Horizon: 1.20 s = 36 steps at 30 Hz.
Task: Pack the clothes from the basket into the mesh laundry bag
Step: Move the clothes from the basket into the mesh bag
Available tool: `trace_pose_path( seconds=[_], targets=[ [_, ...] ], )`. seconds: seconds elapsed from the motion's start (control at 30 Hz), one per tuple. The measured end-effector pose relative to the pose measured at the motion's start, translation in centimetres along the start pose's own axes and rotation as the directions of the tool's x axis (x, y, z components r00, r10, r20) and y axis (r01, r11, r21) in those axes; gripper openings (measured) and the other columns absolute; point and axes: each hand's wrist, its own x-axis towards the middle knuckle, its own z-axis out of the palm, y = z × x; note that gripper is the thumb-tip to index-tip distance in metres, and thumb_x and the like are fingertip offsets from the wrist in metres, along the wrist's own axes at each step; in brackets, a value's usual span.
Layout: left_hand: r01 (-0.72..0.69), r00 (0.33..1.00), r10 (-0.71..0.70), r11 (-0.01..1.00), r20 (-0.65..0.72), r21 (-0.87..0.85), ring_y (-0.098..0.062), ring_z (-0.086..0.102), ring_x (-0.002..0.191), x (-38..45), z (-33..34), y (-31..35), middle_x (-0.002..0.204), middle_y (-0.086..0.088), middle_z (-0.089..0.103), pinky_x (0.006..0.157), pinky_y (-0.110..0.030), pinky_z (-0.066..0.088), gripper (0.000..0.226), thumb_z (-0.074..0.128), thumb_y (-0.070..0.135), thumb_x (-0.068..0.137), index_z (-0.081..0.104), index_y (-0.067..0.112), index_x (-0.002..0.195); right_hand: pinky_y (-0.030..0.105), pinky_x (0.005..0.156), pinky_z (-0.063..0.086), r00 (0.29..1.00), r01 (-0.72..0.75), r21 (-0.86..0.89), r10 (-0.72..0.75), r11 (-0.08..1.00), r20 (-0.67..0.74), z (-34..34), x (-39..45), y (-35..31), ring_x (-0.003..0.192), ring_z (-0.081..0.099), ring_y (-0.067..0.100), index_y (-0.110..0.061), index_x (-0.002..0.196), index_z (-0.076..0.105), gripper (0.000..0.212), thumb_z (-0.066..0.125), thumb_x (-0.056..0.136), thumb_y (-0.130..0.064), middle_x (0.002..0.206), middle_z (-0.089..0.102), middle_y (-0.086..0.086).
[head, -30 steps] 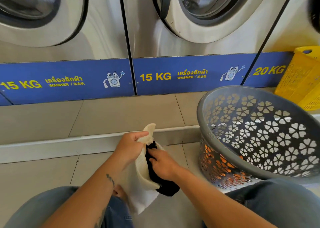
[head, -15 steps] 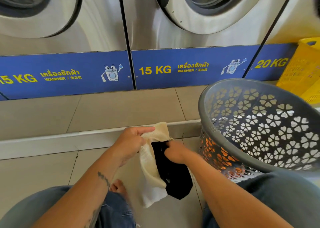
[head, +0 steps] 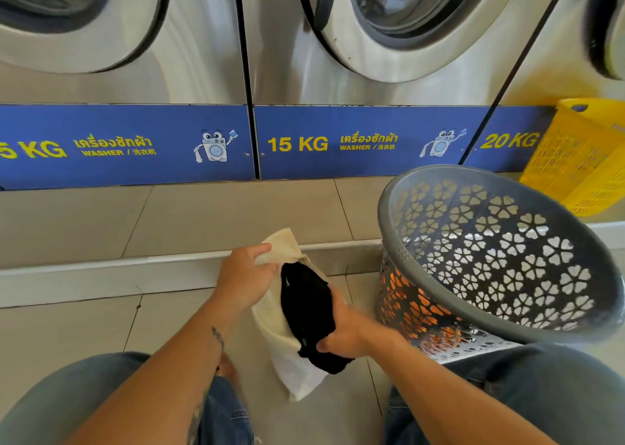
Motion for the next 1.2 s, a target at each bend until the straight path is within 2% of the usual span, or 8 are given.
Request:
trace_pose_path(
  seconds=[0.17,0.33,0.4,0.57,0.7,0.9,1.07,1.2],
  targets=[
    [-0.119,0.982,0.062,0.936,0.176,0.332,-0.022,0.034,0.139,0.1,0.7,-1.3,0.154,0.003,0.034,0.111,-0.033,0.033,0.070,0.063,0.015,0.084,0.038,0.027,0.148,0.049,0.090,0.057,0.981,-0.045,0.436,0.121,0.899,-0.149,0.8,1.2,-1.7,0.108,0.062,0.029,-0.022,0.132,0.037,0.060,0.056,0.075,-0.010,0.116,0.061,0.009],
    [-0.099,0.970,0.037,0.963,0.240,0.250,-0.022,0.034,0.140,0.5,0.2,-0.9,0.155,0.004,0.033,0.111,-0.034,0.035,0.081,0.050,-0.005,0.077,0.037,0.031,0.148,0.039,0.073,0.061,0.977,-0.005,0.924,0.198,0.381,-0.077,-0.3,2.4,-3.3,0.106,0.066,0.033,-0.013,0.127,0.041,0.047,0.061,0.089,0.007,0.123,0.058,0.018],
    [-0.099,0.970,0.044,0.970,0.239,0.224,-0.023,0.038,0.138,0.8,0.1,-0.8,0.154,0.004,0.035,0.106,-0.032,0.039,0.080,0.049,-0.006,0.078,0.038,0.032,0.147,0.040,0.078,0.061,0.988,0.035,0.951,0.131,0.308,-0.079,-0.1,2.6,-3.6,0.107,0.067,0.034,-0.013,0.126,0.044,0.045,0.062,0.090,0.008,0.125,0.057,0.019],
    [-0.044,0.988,0.022,0.989,0.156,0.139,-0.020,0.046,0.131,1.2,-0.3,-0.5,0.150,0.002,0.041,0.090,-0.024,0.043,0.071,0.050,-0.001,0.082,0.043,0.030,0.145,0.044,0.098,0.055,0.995,0.089,0.573,-0.044,0.815,-0.091,2.1,3.2,-3.7,0.112,0.062,0.023,-0.023,0.129,0.046,0.041,0.058,0.093,-0.008,0.124,0.062,0.005],
    [-0.026,0.992,0.009,0.990,0.125,0.136,-0.021,0.047,0.130,1.3,-0.3,-0.8,0.149,0.003,0.043,0.084,-0.021,0.038,0.068,0.049,0.000,0.083,0.045,0.030,0.143,0.033,0.092,0.045,0.998,0.026,0.188,-0.037,0.982,0.058,3.3,3.8,-3.2,0.115,0.056,0.026,-0.019,0.135,0.049,0.040,0.045,0.095,-0.017,0.131,0.058,0.006],
    [-0.059,0.995,0.038,0.971,0.094,0.233,-0.022,0.043,0.134,1.5,-0.2,-0.8,0.149,0.004,0.043,0.102,-0.029,0.040,0.072,0.051,-0.001,0.080,0.045,0.033,0.143,0.043,0.096,0.051,0.976,-0.129,-0.140,0.151,0.982,0.154,3.0,4.9,-2.6,0.107,0.060,0.033,-0.012,0.119,0.062,0.049,0.038,0.080,-0.030,0.121,0.065,0.014],
    [-0.110,0.992,0.081,0.939,0.101,0.326,-0.022,0.036,0.137,1.4,-0.3,-0.2,0.151,0.005,0.039,0.107,-0.034,0.037,0.074,0.049,-0.004,0.080,0.041,0.028,0.146,0.031,0.062,0.046,0.956,-0.021,0.190,0.075,0.981,-0.284,-0.1,4.5,-2.1,0.075,0.059,0.024,-0.015,0.081,0.057,0.012,0.055,0.073,-0.007,0.078,0.061,0.003],
    [-0.126,0.990,0.098,0.934,0.099,0.334,-0.022,0.036,0.137,1.4,-0.2,0.2,0.149,0.004,0.040,0.107,-0.034,0.037,0.073,0.050,-0.002,0.080,0.040,0.025,0.147,0.029,0.083,0.049,0.877,0.297,0.226,-0.171,0.928,-0.448,-0.3,4.5,-3.6,0.091,0.060,0.010,-0.025,0.105,0.065,0.027,0.058,0.087,-0.007,0.101,0.068,-0.010]
  ],
)
